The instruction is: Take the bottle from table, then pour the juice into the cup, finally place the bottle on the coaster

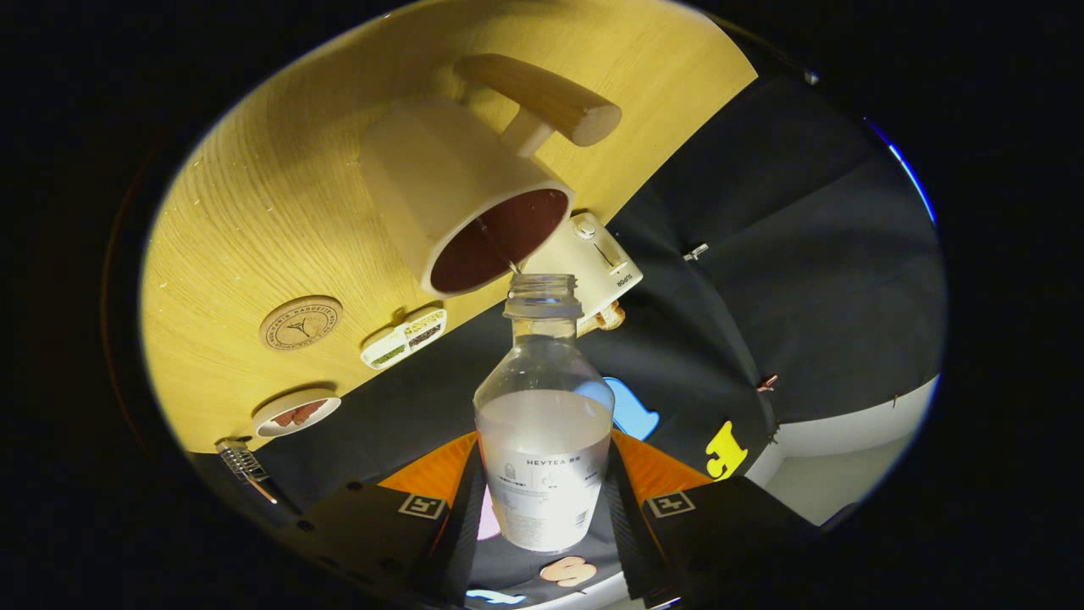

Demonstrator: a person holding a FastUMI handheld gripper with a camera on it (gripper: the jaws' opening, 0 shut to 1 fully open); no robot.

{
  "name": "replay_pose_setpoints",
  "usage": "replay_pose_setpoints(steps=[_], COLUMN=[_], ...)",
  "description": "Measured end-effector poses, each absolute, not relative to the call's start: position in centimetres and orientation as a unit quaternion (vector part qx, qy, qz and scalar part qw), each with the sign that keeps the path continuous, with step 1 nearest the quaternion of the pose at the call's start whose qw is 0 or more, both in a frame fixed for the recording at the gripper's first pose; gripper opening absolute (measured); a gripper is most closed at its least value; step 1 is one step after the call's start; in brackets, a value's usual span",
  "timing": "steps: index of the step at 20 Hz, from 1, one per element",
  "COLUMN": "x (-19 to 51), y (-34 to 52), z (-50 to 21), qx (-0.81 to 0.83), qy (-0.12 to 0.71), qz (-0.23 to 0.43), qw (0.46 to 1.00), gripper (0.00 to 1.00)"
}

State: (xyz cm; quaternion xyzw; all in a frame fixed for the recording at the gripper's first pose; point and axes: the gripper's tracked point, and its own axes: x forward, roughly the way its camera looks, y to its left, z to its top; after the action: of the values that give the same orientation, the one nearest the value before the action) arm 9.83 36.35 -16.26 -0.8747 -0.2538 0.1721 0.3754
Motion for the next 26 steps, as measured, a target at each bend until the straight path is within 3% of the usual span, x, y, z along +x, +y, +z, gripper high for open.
replay_pose_setpoints(steps=[6,9,20,26], x=[9.7,9.8,8.6,7.7], y=[36.4,35.9,31.5,30.6], z=[-15.9,-16.0,-19.4,-20.5], qx=[-0.878,-0.872,-0.639,-0.455], qy=[-0.263,-0.247,-0.039,0.010], qz=[0.169,0.176,0.203,0.203], qw=[0.363,0.385,0.741,0.867], gripper=[0.70,0.70,0.71,0.71])
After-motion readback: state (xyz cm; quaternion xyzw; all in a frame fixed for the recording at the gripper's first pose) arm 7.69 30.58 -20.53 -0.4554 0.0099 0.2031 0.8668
